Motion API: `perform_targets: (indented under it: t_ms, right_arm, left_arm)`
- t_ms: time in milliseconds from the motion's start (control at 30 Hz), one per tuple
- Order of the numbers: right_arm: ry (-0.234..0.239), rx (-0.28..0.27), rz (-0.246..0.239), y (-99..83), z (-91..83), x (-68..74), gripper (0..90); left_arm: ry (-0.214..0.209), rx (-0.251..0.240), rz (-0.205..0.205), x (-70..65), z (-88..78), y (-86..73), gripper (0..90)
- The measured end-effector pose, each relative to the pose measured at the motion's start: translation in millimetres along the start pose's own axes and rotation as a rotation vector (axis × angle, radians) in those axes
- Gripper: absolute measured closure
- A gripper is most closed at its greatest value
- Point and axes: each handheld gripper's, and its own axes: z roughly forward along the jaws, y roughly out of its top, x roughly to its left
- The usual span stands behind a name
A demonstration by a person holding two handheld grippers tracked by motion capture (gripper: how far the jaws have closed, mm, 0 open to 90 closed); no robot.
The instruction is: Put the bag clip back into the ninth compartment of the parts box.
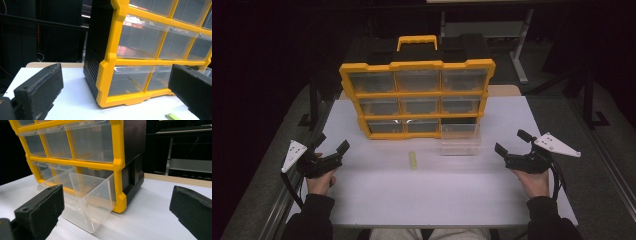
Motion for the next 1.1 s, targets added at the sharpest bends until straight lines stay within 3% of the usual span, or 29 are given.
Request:
perform_targets:
  t_ms: [567, 1100]
  right_arm:
    - [-0.001, 0.023, 0.006, 5.0, -3.0, 7.4, 0.0]
    - [0.055, 0.074, 0.002, 20.4, 1.4, 24.1, 0.0]
  left_arm:
    - [0.008, 0.000, 0.002, 1.5, 0.0, -1.1, 0.0]
    - [0.006, 0.011, 0.029, -3.0, 1.8, -2.1, 0.0]
